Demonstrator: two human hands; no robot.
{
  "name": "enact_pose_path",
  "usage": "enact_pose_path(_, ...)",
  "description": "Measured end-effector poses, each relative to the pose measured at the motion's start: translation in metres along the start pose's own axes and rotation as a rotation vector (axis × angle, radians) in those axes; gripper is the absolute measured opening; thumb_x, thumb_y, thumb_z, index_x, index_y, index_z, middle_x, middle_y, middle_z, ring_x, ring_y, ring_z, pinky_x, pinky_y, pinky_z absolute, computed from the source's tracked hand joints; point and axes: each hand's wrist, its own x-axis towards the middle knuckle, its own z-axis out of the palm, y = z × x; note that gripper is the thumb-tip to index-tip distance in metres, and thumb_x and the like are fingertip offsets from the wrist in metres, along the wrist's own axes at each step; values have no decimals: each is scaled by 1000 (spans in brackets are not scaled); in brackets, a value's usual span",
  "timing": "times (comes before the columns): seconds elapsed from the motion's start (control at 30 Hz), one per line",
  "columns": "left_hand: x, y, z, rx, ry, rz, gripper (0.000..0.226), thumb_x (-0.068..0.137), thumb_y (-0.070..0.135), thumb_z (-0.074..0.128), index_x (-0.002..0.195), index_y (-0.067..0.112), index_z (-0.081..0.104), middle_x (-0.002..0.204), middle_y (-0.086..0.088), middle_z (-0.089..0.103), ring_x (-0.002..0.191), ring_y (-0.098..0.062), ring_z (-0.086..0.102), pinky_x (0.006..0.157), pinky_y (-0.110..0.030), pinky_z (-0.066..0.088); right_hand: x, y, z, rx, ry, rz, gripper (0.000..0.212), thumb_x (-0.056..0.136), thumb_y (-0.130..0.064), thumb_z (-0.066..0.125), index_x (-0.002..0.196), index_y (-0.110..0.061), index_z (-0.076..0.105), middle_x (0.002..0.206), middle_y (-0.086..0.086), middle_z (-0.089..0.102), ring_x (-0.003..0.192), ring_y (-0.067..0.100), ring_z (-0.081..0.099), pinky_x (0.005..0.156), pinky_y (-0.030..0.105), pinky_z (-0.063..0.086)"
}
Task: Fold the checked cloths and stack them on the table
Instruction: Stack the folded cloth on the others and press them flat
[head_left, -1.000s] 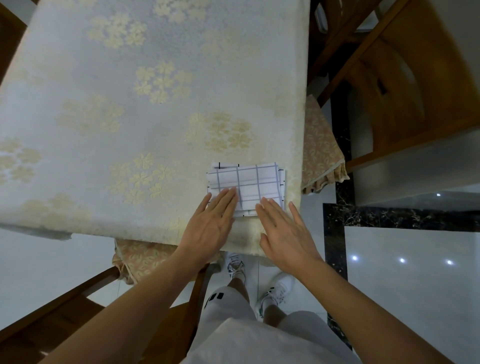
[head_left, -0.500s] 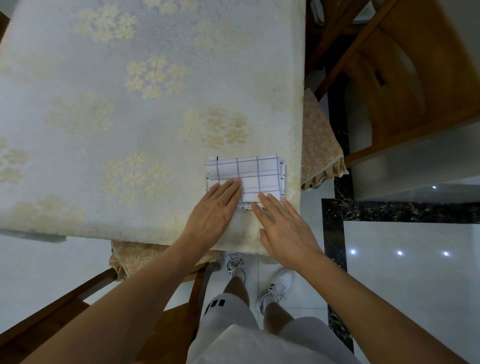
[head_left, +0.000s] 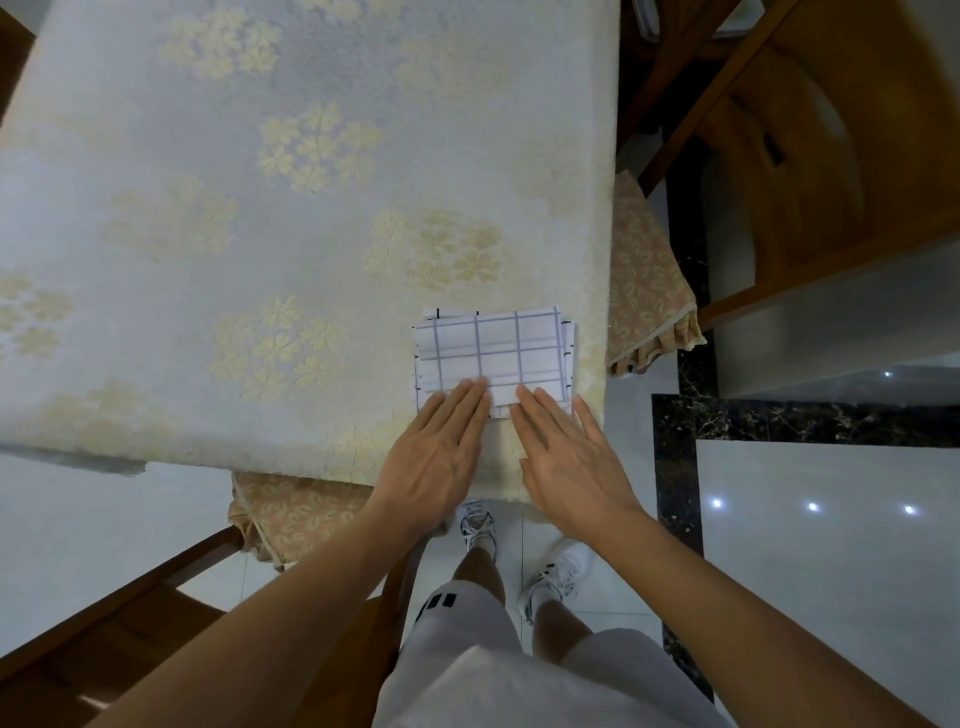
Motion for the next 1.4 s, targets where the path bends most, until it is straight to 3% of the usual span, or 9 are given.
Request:
enact_pose_path(0.07,1,3,-2,-67,58,-31,59,108,33,11,156,-1,12,164,-19,11,152,-29,13,119,-47,29,-2,-3,-1,-8,5,6,68,89,-26,65,148,-3,41,160,14,33,148,26,33,118,53,17)
enact_pose_path(0.13,0,6,-1,-83,57,-37,62,107,33,0,154,-1,20,163,-19,16,152,-29,17,119,-47,30,-5,-7,-2,-4,8,12,67,90,-28,66,147,-2,43,158,14,36,147,26,35,117,53,17)
enact_pose_path(0.37,-4,7,3,-107,98,-56,60,107,35,13,152,-1,29,161,-19,24,149,-29,24,115,-49,37,-9,-10,-10,13,35,-21,65,85,-26,72,142,-4,51,151,14,47,142,25,43,117,53,22)
enact_pose_path(0.5,8,0,-5,-118,171,-135,61,107,37,16,155,1,23,162,-17,20,151,-28,19,121,-47,26,7,-2,-13,102,174,-17,46,96,-18,46,139,-5,56,149,14,50,142,25,42,121,48,24)
enact_pose_path(0.6,20,-8,-3,-102,162,-198,66,106,45,11,156,3,16,165,-14,11,153,-26,12,123,-43,18,26,4,-7,90,158,42,49,101,-21,39,146,-2,46,155,16,41,147,27,35,121,45,21)
enact_pose_path(0.87,39,-29,10,-46,174,-106,66,105,44,17,155,2,20,163,-16,19,150,-28,21,119,-45,28,37,11,17,81,38,112,59,104,-32,23,153,1,23,163,19,19,151,31,23,119,46,31)
enact_pose_path(1.03,44,-31,5,-43,171,-97,69,105,48,12,155,2,22,163,-15,18,151,-27,18,122,-44,24,41,8,7,68,66,139,62,103,-38,25,151,1,32,161,19,28,149,30,29,121,43,27)
enact_pose_path(1.17,45,-30,-6,-39,230,-94,66,106,44,14,152,0,31,160,-17,27,150,-28,25,120,-46,27,49,5,-2,107,169,160,55,104,-29,32,149,1,39,158,19,34,148,30,31,121,43,26)
enact_pose_path(1.4,62,-36,-4,-59,265,-138,56,105,27,22,154,0,24,162,-18,23,150,-30,22,120,-45,26,66,17,0,110,26,232,67,99,-11,45,157,-1,14,165,17,9,154,28,9,124,42,16)
